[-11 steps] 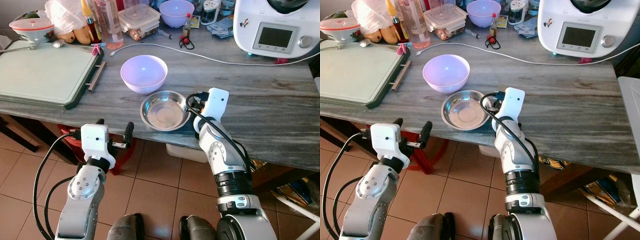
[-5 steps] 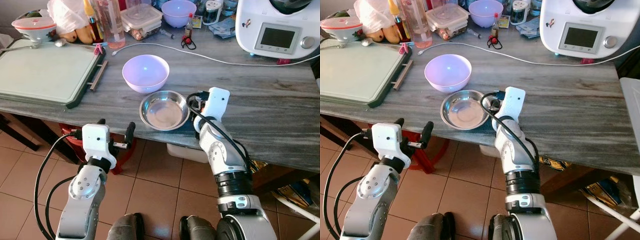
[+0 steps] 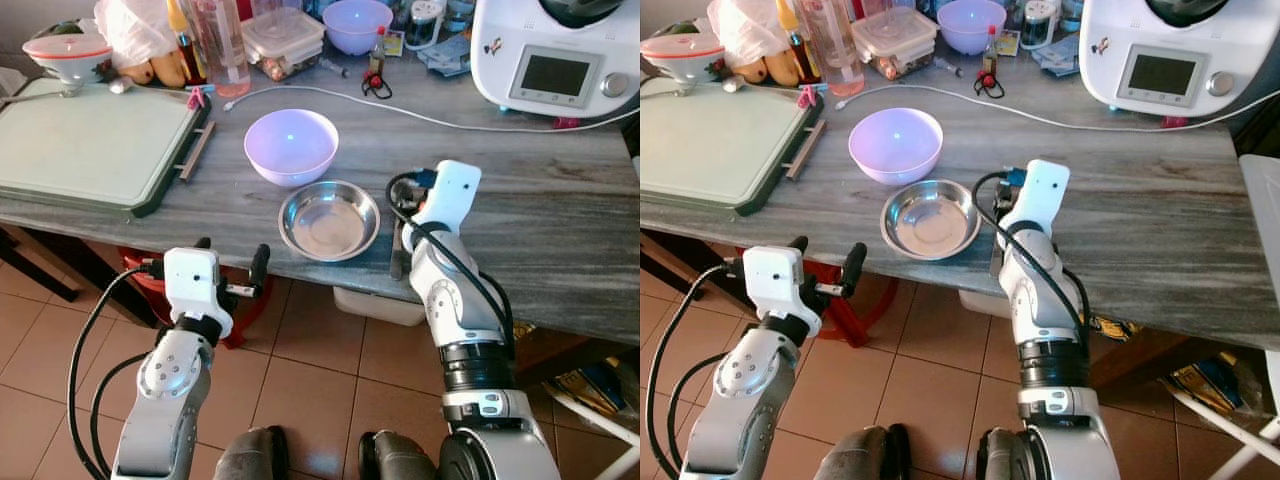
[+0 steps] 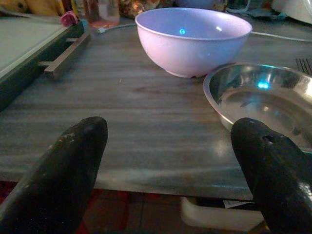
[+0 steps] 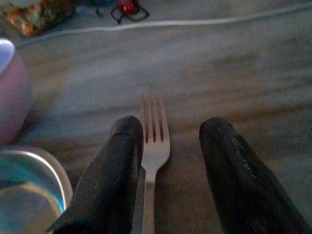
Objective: Setting the table
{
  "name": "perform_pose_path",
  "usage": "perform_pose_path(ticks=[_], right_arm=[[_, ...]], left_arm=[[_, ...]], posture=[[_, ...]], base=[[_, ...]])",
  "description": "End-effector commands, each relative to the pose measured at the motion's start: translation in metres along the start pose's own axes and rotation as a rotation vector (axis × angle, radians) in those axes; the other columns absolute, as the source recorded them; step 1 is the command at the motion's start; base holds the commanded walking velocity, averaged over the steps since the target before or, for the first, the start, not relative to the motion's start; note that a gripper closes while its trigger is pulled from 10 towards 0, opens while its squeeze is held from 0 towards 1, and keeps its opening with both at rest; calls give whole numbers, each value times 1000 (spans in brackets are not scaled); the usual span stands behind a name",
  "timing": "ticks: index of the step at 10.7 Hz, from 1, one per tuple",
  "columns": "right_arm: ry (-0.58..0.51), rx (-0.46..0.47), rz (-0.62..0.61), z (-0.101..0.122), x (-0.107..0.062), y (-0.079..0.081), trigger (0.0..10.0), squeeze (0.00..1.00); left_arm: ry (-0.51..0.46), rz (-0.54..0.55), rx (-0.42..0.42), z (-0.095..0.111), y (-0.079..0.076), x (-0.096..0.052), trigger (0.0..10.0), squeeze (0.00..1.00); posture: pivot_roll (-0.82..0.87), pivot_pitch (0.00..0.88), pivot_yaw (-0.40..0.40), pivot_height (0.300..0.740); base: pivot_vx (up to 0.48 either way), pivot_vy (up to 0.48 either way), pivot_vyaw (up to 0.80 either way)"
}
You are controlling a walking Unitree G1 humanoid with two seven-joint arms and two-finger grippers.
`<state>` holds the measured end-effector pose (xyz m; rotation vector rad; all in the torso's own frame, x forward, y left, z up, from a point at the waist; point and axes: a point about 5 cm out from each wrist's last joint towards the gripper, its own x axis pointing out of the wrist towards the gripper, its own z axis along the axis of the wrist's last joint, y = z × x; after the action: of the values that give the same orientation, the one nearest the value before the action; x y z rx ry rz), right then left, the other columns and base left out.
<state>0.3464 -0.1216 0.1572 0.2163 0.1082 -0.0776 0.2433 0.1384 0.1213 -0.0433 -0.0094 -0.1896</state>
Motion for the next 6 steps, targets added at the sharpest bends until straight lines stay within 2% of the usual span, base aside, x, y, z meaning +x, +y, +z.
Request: perform_pose_path(ticks=[1, 3, 4, 5, 6], right_arm=[[-62, -22, 16, 11, -2, 3, 10000, 0], [-134, -66, 14, 18, -8, -5, 10000, 0], [-189, -112, 46, 19, -16, -12, 10000, 0], [-227, -206, 96, 15, -24, -17, 10000, 0], [-286, -223, 93, 19, -34, -28, 10000, 0]], left_arm=[[14, 24, 1, -1, 3, -1, 10000, 0], [51, 83, -7, -7, 9, -2, 10000, 0], [47, 86, -7, -9, 9, -3, 10000, 0], [40, 94, -10, -10, 11, 0, 10000, 0], [30, 107, -10, -9, 12, 3, 10000, 0]], posture=[[39, 151, 48, 740], [39, 134, 46, 740], [36, 122, 49, 740], [27, 95, 51, 740], [20, 61, 51, 740]], base=[[0, 0, 0], [0, 0, 0], [0, 0, 0], [0, 0, 0], [0, 0, 0]])
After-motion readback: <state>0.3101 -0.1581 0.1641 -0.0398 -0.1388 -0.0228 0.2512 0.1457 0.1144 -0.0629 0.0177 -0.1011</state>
